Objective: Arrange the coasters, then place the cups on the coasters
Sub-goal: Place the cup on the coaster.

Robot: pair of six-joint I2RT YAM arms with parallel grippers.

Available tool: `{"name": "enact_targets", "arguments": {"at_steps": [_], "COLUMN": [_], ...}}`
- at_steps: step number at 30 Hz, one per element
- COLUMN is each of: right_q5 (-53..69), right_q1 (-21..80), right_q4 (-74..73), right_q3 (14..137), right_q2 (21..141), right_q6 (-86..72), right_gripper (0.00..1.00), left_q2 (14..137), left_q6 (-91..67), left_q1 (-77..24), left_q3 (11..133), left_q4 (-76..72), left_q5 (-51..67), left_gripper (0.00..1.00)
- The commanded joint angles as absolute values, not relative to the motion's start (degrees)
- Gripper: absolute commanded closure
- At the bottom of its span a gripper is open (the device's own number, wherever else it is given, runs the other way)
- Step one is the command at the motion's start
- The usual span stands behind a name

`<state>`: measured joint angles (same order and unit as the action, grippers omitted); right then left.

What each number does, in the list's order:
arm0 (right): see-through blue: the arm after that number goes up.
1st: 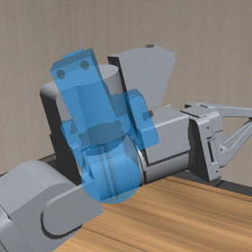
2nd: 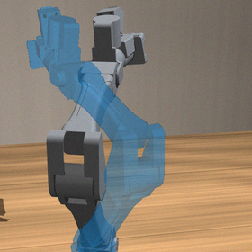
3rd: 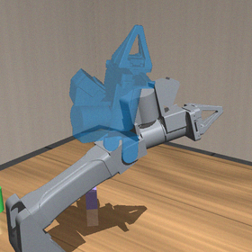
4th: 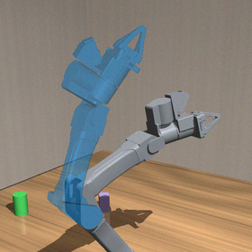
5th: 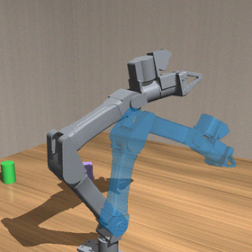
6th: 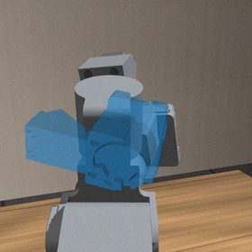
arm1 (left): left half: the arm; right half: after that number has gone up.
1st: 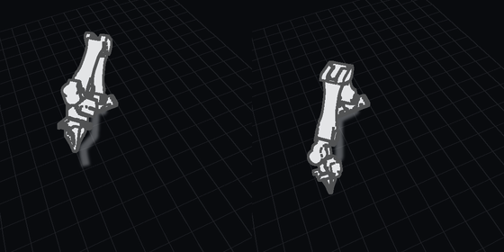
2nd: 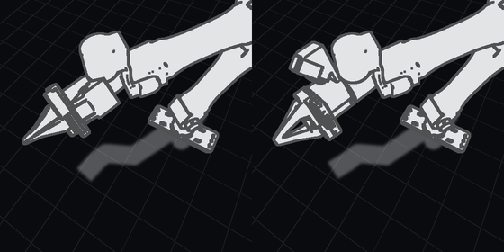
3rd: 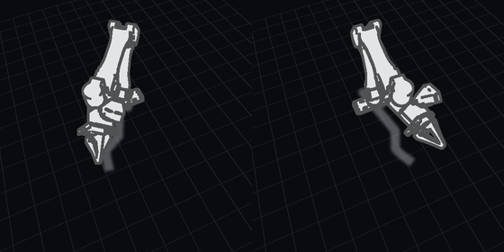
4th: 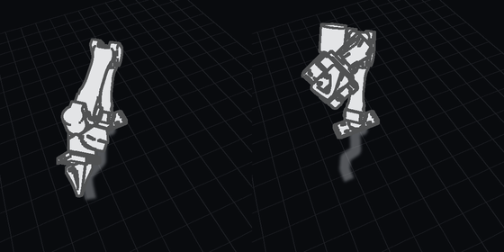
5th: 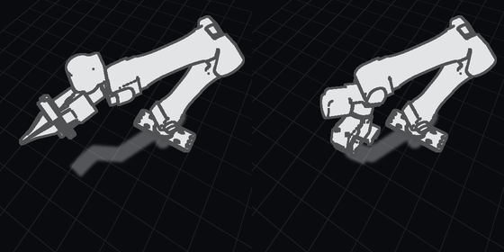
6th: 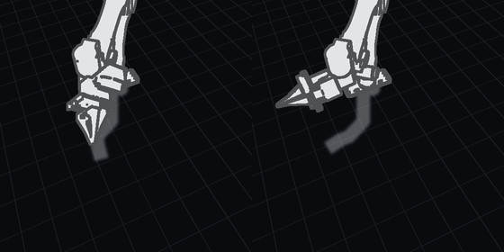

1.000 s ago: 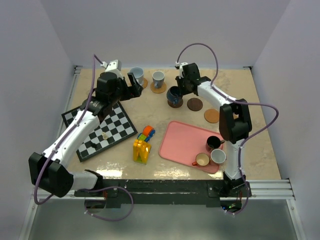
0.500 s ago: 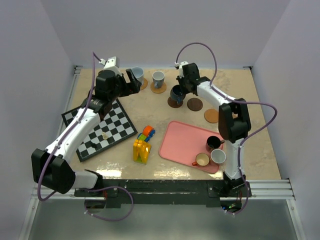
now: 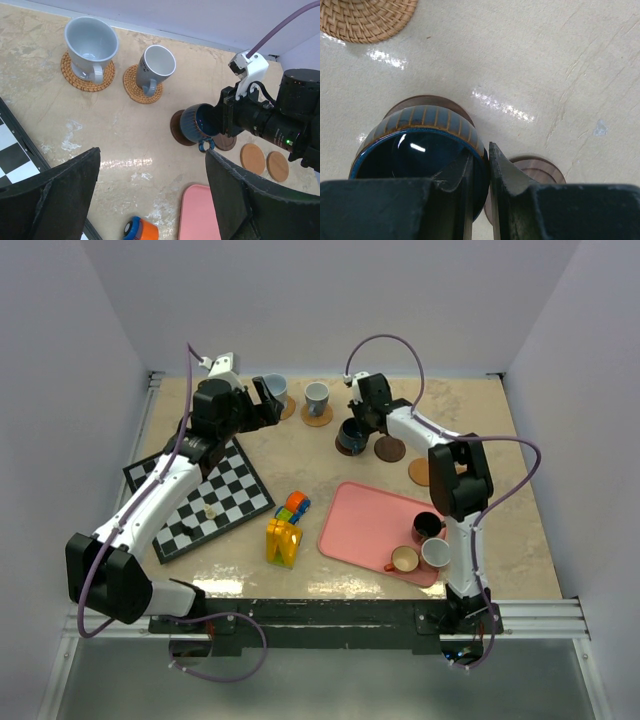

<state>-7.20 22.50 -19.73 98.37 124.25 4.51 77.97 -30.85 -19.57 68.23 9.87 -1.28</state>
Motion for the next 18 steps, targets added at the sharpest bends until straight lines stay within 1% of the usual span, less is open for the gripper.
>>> {"name": "enact_targets", "arguments": {"at_steps": [1, 18], "right_q5": [-8.9, -8.9], "right_q1": [22.9, 23.4], "right_q4": [-16.1, -15.9], "right_q3": [102.1, 101.2], "right_q2": [123.6, 124.6], "right_q6": [5.3, 5.7], "right_gripper": [1.0, 1.0], "left_q2": [77.9, 78.1], "left_q6": [-30.8, -32.0], "left_q1": [-19.2, -19.1], "left_q3": [68.5, 68.3], "left_q4": [6.6, 6.5], "left_q5": [-0.9, -1.1], "left_gripper": [0.1, 0.1]}}
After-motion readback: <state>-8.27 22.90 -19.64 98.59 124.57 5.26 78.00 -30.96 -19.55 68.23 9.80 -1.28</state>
